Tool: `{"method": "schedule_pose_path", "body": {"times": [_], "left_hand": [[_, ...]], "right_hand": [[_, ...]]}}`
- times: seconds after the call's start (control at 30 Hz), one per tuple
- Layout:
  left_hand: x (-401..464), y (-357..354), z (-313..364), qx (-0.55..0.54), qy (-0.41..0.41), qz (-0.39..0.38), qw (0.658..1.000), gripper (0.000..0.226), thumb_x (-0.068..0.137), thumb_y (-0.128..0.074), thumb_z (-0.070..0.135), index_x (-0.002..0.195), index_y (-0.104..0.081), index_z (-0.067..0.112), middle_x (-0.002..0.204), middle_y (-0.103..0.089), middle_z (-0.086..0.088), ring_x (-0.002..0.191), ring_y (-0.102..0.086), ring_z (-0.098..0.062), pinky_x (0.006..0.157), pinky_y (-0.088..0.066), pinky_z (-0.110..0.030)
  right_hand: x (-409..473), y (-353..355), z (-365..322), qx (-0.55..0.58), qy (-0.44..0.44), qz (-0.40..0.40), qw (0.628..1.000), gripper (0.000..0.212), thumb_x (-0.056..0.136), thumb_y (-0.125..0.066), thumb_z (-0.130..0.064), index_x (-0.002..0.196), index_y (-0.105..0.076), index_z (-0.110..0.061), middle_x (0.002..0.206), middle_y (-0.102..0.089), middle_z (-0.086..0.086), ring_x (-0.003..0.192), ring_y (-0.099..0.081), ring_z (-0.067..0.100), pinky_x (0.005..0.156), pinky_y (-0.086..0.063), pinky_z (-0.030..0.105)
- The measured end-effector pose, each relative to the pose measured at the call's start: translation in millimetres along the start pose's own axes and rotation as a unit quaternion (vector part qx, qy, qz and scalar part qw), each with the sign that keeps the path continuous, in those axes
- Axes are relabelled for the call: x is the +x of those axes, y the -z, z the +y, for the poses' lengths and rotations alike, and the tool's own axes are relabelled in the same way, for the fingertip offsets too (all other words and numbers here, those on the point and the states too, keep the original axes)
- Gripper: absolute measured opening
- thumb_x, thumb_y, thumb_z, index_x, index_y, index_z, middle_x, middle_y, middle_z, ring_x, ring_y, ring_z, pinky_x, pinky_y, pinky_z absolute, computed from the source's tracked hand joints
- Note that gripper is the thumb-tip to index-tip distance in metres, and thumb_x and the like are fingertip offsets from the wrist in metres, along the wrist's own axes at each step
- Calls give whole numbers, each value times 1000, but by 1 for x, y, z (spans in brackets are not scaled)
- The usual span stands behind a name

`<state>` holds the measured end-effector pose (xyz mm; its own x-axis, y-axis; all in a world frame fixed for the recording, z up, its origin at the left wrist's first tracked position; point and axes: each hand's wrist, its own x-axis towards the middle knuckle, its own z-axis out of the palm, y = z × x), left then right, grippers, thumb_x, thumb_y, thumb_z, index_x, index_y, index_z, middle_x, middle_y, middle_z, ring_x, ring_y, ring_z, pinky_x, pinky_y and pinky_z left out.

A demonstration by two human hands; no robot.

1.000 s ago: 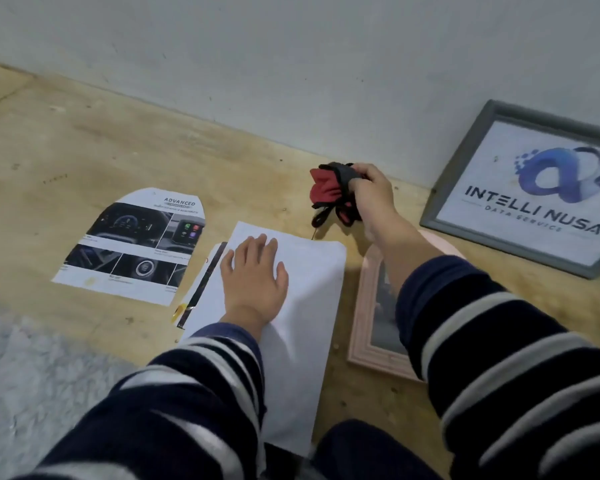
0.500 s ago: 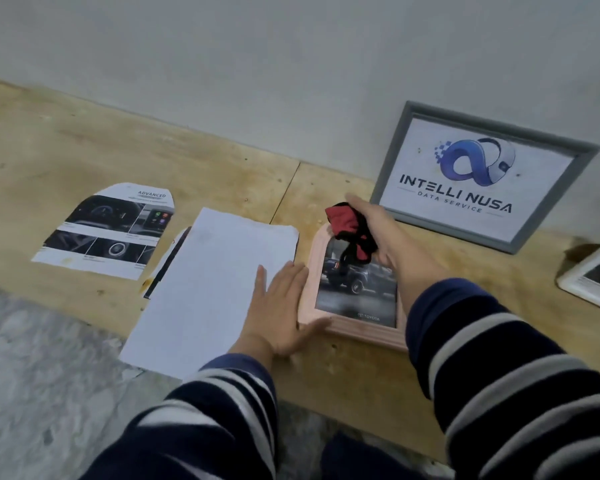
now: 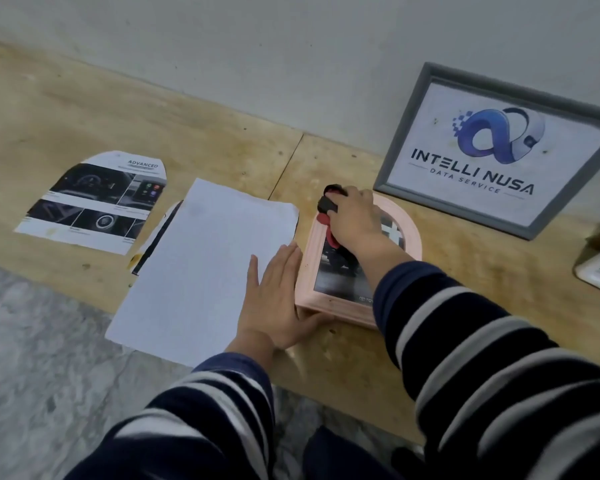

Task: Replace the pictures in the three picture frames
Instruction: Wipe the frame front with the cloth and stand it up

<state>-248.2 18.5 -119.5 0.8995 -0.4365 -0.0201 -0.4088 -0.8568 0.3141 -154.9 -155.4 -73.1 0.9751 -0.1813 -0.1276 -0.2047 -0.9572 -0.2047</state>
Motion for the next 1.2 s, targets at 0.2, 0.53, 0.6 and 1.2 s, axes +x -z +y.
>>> {"method": "schedule_pose_path", "body": {"times": [0.2, 0.53, 0.6, 1.2], "left_hand": [[-2, -2, 0, 2, 15, 31, 999, 115, 70, -38, 86, 151, 4, 17, 162, 2, 0, 149, 6, -15, 117, 4, -56], [-6, -6, 1, -22, 5, 81, 996, 110, 68, -38, 87, 148, -4, 20, 158, -4, -5, 149, -6, -28, 113, -5, -66], [-7, -6, 2, -16, 7, 79, 997, 111, 65, -38, 89, 147, -5, 21, 157, -3, -4, 149, -5, -28, 113, -5, -66], [-2, -4, 3, 75, 1, 18, 997, 107, 65, -22, 93, 152, -15, 30, 162, 4, 3, 148, 12, -17, 112, 9, -64]], "right_hand": [[-7, -5, 0, -14, 43, -17, 999, 53, 93, -44, -3, 140, -49, -27, 133, -48, 7, 120, -42, 32, 98, -43, 41], [-66, -17, 0, -10, 166, -28, 986, 46, 94, -52, -13, 134, -55, -35, 133, -53, -1, 116, -52, 29, 93, -48, 40], [-79, -18, -1, -13, 188, -41, 981, 45, 93, -53, -15, 133, -55, -35, 131, -53, 0, 115, -51, 29, 92, -49, 41], [-41, 27, 37, 120, -4, -13, 993, 38, 91, -48, -9, 123, -62, -24, 130, -44, 9, 117, -49, 32, 95, -39, 34]]}}
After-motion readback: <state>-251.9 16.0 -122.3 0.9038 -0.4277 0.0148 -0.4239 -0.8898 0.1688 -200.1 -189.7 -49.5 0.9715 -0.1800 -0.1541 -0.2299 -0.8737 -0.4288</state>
